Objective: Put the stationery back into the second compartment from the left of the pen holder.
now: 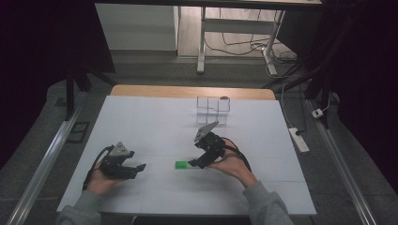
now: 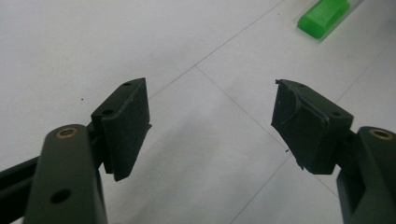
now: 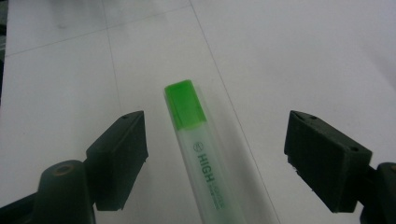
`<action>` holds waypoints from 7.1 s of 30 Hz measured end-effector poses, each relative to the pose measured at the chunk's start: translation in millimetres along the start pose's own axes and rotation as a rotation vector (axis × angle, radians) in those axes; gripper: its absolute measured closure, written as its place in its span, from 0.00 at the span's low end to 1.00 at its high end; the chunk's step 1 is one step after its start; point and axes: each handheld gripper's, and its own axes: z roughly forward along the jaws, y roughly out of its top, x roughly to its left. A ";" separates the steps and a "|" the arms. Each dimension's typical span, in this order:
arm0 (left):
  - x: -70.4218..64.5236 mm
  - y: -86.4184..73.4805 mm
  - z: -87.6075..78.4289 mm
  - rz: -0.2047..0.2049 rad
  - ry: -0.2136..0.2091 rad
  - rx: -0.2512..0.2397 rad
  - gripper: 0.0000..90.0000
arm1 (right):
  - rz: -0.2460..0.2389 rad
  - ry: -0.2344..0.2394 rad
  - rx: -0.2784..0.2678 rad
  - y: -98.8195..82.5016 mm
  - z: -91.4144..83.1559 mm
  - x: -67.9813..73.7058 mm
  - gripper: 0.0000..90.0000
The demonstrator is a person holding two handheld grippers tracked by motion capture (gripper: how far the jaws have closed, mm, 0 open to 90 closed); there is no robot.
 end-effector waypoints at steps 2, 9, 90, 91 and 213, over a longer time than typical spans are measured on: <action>-0.2 0.1 0.4 0.000 0.001 0.003 0.30 | -0.003 0.003 0.005 2.9 2.9 0.3 0.23; -0.2 0.1 0.0 0.001 0.003 0.004 0.30 | -0.019 0.023 0.018 11.9 9.7 0.3 0.23; 2.5 -2.4 -1.3 0.011 0.015 0.008 0.30 | -0.071 -0.062 -0.055 13.5 -20.3 -2.1 0.74; 2.5 -2.5 -1.5 0.010 0.016 0.007 0.30 | -0.065 -0.069 -0.063 13.2 -22.4 -2.7 0.74; 6.5 -4.2 -7.1 0.008 0.027 -0.034 0.31 | 0.305 -0.394 -0.467 43.1 -73.0 -131.1 0.74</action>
